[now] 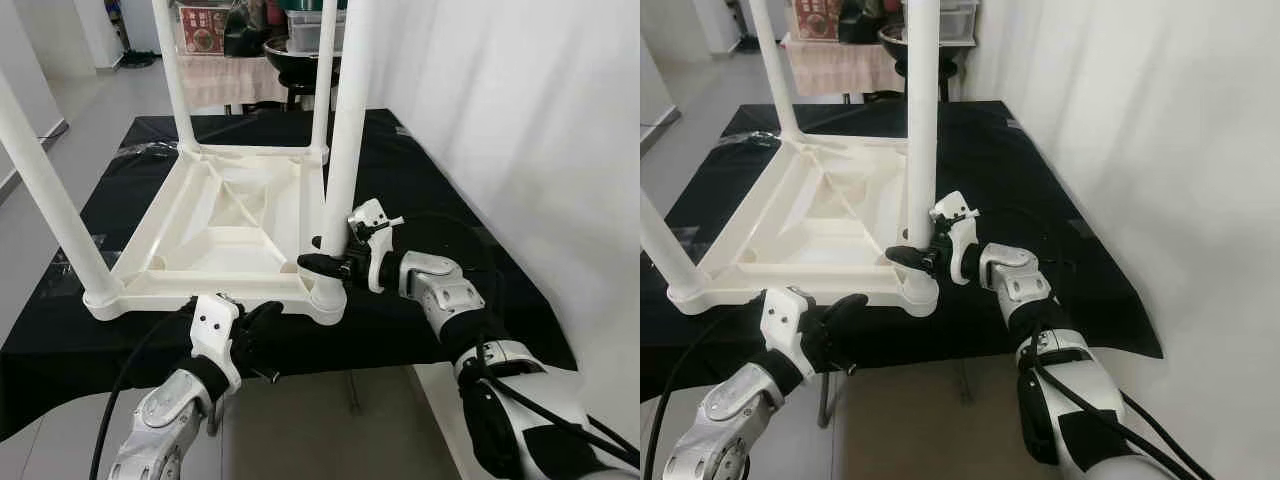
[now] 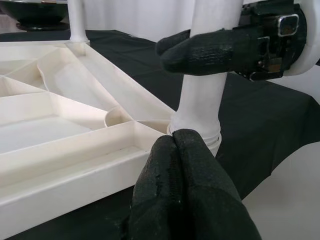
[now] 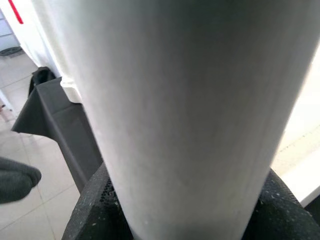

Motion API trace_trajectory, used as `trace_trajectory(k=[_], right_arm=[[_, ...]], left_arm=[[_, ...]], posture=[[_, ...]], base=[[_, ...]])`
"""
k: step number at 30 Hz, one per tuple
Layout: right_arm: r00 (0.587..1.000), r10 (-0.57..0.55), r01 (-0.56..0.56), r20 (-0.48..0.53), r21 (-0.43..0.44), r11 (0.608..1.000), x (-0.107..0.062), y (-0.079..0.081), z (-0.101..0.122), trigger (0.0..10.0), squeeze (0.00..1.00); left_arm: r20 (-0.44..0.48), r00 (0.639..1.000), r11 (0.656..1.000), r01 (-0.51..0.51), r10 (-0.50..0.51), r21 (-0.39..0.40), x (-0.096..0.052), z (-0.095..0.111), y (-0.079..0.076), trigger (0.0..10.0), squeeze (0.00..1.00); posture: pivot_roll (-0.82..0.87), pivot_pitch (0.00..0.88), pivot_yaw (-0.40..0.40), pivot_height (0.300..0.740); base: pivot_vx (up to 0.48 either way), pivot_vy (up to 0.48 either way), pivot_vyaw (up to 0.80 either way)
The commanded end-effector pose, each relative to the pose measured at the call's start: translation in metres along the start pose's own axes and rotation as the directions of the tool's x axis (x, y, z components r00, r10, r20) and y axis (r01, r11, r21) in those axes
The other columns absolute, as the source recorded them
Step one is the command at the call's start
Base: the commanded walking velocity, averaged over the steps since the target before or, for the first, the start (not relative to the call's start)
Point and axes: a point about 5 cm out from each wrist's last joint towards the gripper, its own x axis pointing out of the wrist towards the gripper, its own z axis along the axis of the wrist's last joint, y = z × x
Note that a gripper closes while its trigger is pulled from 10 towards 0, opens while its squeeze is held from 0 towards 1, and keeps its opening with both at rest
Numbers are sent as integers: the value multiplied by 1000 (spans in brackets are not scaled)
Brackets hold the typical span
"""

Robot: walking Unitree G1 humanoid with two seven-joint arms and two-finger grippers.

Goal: Building children table

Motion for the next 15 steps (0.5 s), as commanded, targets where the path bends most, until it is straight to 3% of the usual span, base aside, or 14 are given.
trace_trajectory(k=[1,4,5,6,7,8,9,10,11,12,13,14,15], right_arm=[[1000,9,-8,-11,45,999,-8,-3,-10,0,0],[996,-82,83,-20,44,996,-20,-11,-16,0,0],[980,-192,193,-53,30,981,-20,-13,-24,0,0],[980,-192,193,-53,30,981,-20,-13,-24,0,0],[961,-267,269,-76,15,963,-21,-14,-29,0,0],[848,-526,529,-55,64,846,-20,-14,-35,0,0],[848,-526,529,-55,64,846,-20,-14,-35,0,0],[779,-623,624,-66,174,762,-15,6,-47,0,0],[752,-658,643,-38,258,721,-5,40,-45,0,0],[752,-658,643,-38,258,721,-5,40,-45,0,0],[790,-612,595,-19,262,760,3,50,-42,0,0],[808,-590,578,-1,204,791,10,51,-39,0,0],[808,-590,578,-1,204,791,10,51,-39,0,0]], left_arm=[[-3,1000,1000,7,-7,5,0,-1,-3,10000,0],[-4,1000,1000,11,-11,2,0,-2,-3,10000,0],[-3,1000,1000,12,-12,2,0,-2,-3,10000,0],[-3,1000,1000,12,-12,2,0,-2,-3,10000,0],[-3,1000,1000,12,-12,2,0,-2,-3,10000,0],[-2,1000,1000,10,-10,2,-1,-1,-2,10000,0],[-2,1000,1000,10,-10,2,-1,-1,-2,10000,0],[0,1000,1000,9,-9,2,-2,0,-1,10000,0],[0,1000,1000,7,-7,3,-2,0,1,10000,0],[0,1000,1000,7,-7,3,-2,0,1,10000,0],[0,1000,1000,6,-6,3,-2,0,1,10000,0],[-1,1000,1000,9,-9,-1,-1,0,2,10000,0],[-1,1000,1000,9,-9,-1,-1,0,2,10000,0]], posture=[[72,0,-74,740],[41,0,-68,740],[40,0,-74,740],[40,0,-74,740],[40,0,-74,740],[32,0,-73,740],[32,0,-73,740],[29,0,-69,740],[17,0,-51,740],[17,0,-51,740],[17,0,-51,740],[7,0,-37,740],[7,0,-37,740]], base=[[0,0,0],[0,0,0],[0,0,0],[0,0,0],[0,0,0],[0,0,0],[0,0,0],[0,0,0],[0,0,0],[0,0,0],[0,0,0],[0,0,0],[0,0,0]])
